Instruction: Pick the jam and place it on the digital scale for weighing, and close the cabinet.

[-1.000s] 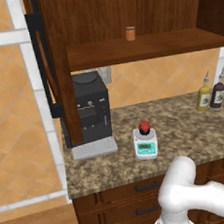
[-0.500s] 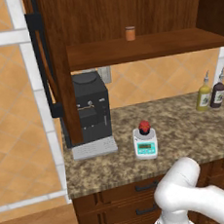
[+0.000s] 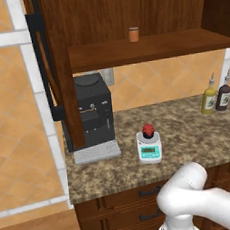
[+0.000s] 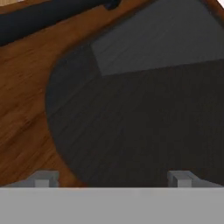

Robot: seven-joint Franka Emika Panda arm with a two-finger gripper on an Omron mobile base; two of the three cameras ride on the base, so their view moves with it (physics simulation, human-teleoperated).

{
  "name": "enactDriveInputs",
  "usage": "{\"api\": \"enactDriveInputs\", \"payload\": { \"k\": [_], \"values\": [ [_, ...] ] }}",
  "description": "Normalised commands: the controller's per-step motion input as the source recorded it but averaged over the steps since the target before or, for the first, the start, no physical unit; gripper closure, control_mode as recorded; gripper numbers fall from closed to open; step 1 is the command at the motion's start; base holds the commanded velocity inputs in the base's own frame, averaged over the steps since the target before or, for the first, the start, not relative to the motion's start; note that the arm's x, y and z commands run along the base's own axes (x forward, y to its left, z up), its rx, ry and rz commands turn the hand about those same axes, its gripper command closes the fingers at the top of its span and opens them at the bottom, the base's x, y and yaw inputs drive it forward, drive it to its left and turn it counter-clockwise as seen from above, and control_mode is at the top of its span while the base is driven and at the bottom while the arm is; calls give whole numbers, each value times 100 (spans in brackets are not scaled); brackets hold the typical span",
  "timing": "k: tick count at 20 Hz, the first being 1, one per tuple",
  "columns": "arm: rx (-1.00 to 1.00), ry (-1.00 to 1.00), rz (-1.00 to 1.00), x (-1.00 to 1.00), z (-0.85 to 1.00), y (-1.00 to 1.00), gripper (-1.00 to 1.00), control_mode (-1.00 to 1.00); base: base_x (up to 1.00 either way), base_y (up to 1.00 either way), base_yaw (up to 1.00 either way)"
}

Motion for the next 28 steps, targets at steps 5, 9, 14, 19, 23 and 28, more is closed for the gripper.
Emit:
{"api": "enactDriveInputs", "payload": {
  "k": [5,9,14,19,23,28],
  "values": [
    [-41,50,-18,69,15,100,-100,-100,0,0,0],
    [-41,59,-23,89,1,100,-100,-100,0,0,0],
    [-34,16,-37,46,4,100,-100,-100,0,0,0],
    [-4,-15,-41,32,-28,100,-100,-100,0,0,0],
    [-3,-9,-28,92,-9,100,-100,-100,0,0,0],
    [-6,0,-13,85,-4,91,-100,-100,0,0,0]
  ]
}}
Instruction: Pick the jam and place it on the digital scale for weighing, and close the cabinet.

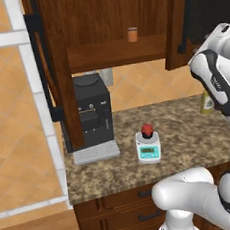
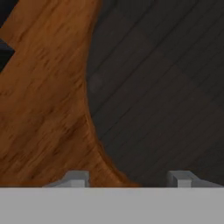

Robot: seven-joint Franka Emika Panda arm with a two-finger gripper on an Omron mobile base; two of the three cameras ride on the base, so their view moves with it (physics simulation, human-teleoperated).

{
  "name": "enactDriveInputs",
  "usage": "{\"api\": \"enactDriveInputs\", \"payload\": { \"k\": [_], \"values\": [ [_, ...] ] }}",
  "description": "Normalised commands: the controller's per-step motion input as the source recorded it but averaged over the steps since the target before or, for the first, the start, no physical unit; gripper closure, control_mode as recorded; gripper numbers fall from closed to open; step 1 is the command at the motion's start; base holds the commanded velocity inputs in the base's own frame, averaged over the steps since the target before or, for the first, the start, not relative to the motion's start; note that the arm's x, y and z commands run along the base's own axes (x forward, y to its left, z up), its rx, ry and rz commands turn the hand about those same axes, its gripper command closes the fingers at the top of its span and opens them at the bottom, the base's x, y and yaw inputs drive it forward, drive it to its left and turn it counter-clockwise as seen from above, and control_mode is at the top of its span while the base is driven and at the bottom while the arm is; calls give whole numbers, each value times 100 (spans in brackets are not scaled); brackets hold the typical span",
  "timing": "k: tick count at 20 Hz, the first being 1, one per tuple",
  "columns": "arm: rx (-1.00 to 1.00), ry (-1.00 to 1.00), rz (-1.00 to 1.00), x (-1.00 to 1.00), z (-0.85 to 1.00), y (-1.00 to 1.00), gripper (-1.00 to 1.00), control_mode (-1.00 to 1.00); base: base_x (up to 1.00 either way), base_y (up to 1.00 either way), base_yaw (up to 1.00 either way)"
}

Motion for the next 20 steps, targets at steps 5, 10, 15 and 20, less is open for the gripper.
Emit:
{"api": "enactDriveInputs", "payload": {
  "k": [5,10,15,20],
  "values": [
    [-8,0,-5,60,0,56,-100,-100,0,0,0],
    [-3,0,-2,63,0,41,-100,-100,0,0,0],
    [-1,2,0,94,-6,34,-100,-100,0,0,0],
    [-1,2,0,93,-10,23,-100,-100,0,0,0]
  ]
}}
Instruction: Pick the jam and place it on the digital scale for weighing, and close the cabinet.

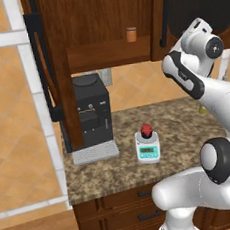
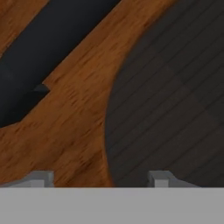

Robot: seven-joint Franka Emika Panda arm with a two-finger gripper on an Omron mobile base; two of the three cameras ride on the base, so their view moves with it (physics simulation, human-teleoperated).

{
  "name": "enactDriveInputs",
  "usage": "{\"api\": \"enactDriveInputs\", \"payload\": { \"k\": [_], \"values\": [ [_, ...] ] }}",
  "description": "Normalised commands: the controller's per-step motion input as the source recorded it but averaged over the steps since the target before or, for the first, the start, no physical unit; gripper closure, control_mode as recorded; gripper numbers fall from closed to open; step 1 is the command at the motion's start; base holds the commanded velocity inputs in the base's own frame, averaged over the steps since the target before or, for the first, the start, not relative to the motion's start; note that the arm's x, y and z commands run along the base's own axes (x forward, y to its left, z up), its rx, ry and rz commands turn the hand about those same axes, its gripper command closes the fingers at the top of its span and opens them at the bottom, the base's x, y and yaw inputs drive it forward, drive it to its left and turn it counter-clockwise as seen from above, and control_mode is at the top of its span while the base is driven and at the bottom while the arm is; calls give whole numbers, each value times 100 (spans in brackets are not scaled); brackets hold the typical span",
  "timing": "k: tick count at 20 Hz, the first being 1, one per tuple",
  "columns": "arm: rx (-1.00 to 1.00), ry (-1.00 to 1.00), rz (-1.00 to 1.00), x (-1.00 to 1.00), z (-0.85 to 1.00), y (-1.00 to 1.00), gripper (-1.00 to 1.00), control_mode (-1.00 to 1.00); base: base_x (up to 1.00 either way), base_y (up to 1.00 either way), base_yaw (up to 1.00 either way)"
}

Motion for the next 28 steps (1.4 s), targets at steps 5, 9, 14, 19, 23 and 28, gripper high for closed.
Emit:
{"api": "enactDriveInputs", "payload": {
  "k": [5,9,14,19,23,28],
  "values": [
    [-1,-1,0,9,-2,8,-100,-100,0,0,0],
    [0,-13,0,-94,44,-4,-100,-100,0,0,0],
    [0,-12,0,-100,43,0,-100,-100,0,0,0],
    [0,-26,2,-100,1,23,-100,-100,0,0,0],
    [0,-16,6,-100,-6,56,-100,-100,0,0,0],
    [-1,-21,18,-99,-13,87,-100,-100,0,0,0]
  ]
}}
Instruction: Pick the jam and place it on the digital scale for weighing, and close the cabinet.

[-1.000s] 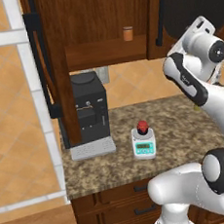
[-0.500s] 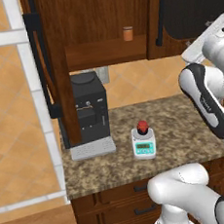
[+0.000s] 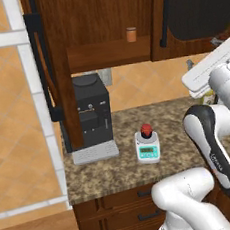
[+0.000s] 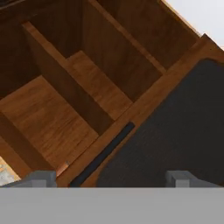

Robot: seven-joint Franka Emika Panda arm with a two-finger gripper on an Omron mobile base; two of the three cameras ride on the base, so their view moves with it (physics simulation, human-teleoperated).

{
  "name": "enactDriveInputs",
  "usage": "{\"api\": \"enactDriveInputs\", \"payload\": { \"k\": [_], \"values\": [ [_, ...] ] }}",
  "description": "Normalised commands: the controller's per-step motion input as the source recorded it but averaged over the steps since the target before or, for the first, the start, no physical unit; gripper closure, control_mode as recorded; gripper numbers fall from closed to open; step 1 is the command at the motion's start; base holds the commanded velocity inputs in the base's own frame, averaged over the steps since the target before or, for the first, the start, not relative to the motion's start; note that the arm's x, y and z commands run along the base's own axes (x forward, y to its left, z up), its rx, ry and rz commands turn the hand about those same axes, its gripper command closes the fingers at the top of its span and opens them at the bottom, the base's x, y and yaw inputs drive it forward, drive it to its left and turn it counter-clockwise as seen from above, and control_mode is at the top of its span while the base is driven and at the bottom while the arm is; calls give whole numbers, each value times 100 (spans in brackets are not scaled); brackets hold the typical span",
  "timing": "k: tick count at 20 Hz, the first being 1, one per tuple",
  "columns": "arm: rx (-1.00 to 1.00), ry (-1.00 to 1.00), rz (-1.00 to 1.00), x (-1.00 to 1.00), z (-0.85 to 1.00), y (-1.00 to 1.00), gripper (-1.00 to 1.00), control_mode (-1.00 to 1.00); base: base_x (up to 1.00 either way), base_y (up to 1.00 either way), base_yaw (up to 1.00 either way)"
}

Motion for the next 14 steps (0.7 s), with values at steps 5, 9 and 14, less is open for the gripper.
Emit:
{"api": "enactDriveInputs", "payload": {
  "k": [5,9,14],
  "values": [
    [-6,-38,15,-94,0,94,-100,-100,0,0,0],
    [-3,-4,12,-67,-14,97,-100,-100,0,0,0],
    [3,0,10,1,-62,100,-100,-100,0,0,0]
  ]
}}
